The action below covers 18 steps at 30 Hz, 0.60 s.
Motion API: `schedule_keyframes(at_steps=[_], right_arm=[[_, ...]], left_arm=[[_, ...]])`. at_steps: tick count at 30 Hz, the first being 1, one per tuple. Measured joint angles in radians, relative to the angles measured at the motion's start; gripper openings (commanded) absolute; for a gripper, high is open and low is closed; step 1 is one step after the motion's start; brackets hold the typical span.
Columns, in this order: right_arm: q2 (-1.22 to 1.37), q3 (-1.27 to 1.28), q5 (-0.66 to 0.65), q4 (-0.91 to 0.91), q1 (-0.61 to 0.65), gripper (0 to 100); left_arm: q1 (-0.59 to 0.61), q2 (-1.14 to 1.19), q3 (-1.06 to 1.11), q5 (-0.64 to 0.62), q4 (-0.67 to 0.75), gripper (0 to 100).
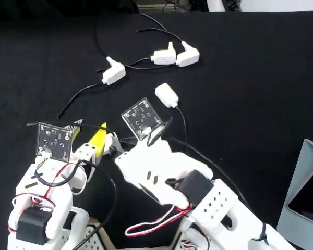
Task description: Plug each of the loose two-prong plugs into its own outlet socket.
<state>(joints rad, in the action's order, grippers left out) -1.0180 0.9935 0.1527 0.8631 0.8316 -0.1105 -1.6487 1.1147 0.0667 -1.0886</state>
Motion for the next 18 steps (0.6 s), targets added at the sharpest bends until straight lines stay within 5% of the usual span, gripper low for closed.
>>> schedule_keyframes(at_steps=[9,18], right_arm=[[0.0,0.0,-0.006,0.002,0.015,1.1],[0.0,0.0,-0.006,-0.006,0.002,1.1]], left_arm=[[-0.117,-0.008,0.0,0.083,-0.028,20],[-0.097,-0.009,0.0,0.141,-0.034,19]])
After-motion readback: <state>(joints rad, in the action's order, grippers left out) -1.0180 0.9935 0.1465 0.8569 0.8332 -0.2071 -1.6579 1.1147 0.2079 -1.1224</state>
